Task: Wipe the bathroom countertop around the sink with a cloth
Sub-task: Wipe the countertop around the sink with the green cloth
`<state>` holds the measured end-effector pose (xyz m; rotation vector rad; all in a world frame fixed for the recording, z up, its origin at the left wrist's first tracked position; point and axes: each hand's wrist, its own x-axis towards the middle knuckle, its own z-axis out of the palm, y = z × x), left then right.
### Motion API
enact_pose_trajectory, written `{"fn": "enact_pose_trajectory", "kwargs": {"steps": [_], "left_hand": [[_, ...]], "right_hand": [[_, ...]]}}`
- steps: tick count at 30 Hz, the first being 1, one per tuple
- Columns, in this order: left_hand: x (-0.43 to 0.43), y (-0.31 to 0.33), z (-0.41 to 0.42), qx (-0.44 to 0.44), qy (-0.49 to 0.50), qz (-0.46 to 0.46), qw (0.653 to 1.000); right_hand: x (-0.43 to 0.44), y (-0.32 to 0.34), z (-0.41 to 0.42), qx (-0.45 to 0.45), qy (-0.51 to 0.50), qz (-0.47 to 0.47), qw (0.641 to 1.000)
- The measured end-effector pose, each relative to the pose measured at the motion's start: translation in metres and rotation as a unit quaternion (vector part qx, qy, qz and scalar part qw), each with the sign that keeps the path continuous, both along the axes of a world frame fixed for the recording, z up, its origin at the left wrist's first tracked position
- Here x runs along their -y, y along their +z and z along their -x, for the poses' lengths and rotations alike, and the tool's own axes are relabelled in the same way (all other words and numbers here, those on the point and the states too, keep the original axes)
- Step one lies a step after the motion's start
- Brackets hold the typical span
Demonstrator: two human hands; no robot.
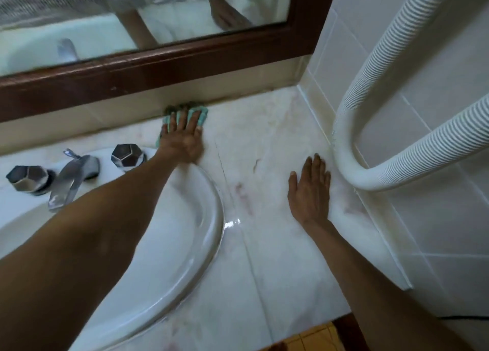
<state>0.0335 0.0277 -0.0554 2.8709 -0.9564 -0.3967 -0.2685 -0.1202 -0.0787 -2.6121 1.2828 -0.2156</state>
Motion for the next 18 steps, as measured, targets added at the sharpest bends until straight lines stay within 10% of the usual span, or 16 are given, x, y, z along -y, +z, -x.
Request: {"fn": "enact_pose_trajectory", "kwargs": {"steps": [4,11,18], "left_hand": [[0.049,0.002,0.039,-0.027,0.11,0.054,0.992],[0.045,-0.016,0.092,-0.009,-0.215,0.08,0.973],[0.106,-0.009,0.048,0.0,-0.173,0.066,0.983]], "right_hand": [[0.011,0.002,-0.029,0.003,0.019,-0.007,1.0],[0.035,-0.004,-0.049,0.016,0.015,0.018,1.0],[0.033,-0.008,-0.049,0.017,0.0,0.048,0.999]]}}
